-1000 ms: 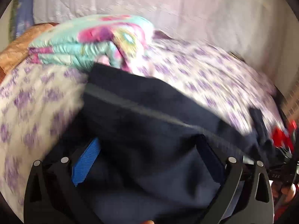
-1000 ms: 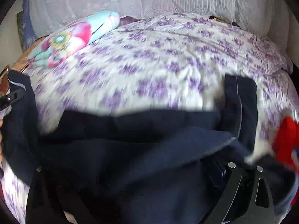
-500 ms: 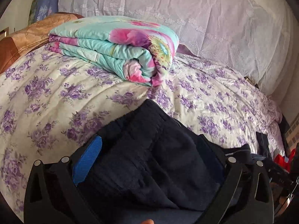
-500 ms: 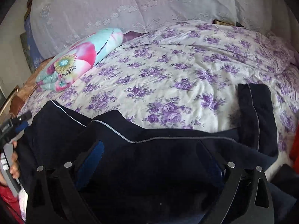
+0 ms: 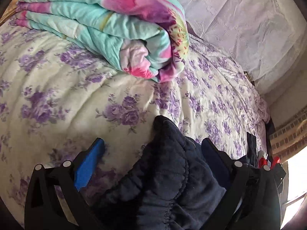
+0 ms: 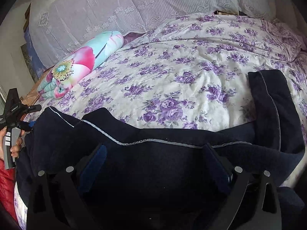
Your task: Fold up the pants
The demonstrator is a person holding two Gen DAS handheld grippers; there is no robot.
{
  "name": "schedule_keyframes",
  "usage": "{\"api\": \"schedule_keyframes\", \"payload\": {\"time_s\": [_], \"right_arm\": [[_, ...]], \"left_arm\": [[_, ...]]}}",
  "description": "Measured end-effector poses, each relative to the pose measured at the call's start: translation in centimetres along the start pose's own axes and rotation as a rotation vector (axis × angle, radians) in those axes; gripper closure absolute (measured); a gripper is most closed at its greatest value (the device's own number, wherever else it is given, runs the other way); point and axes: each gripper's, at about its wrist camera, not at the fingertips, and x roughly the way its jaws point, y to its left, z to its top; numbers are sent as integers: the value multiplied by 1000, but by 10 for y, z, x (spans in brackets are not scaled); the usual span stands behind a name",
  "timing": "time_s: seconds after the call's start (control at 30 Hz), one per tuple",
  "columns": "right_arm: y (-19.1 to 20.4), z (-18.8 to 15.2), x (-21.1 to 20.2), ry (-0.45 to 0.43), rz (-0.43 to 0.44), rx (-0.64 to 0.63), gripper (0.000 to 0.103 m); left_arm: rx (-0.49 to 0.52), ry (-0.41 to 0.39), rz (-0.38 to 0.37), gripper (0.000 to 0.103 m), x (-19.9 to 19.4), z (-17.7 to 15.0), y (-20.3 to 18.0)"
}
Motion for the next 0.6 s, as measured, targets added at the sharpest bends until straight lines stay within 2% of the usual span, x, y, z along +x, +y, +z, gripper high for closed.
{"api": "schedule_keyframes", "payload": {"time_s": [0.07, 0.17, 0.2, 0.23, 0.27, 0.33, 0.43, 0.6], "right_arm": [[-1, 0, 4, 20, 2, 4, 3], [-1, 0, 4, 20, 5, 4, 3], [-1, 0, 4, 21, 4, 4, 3], [-1, 0, 4, 21, 3, 4, 3], [-1, 0, 4, 21, 2, 3, 3], [-1, 0, 4, 21, 2, 3, 3], [-1, 0, 4, 21, 3, 4, 3], [-1, 0, 4, 20, 4, 5, 3]], "left_arm": [[69, 28, -39, 5, 4, 2, -11], [209, 18, -55, 6, 1, -2, -34], [246, 23, -49, 10, 4, -4, -39], [282, 37, -28, 29, 8, -8, -45], [299, 36, 26, 36, 16, -9, -47], [291, 44, 81, 46, 27, -10, -44], [233, 47, 51, 50, 27, -4, -31], [206, -33, 50, 74, 7, -6, -26]]}}
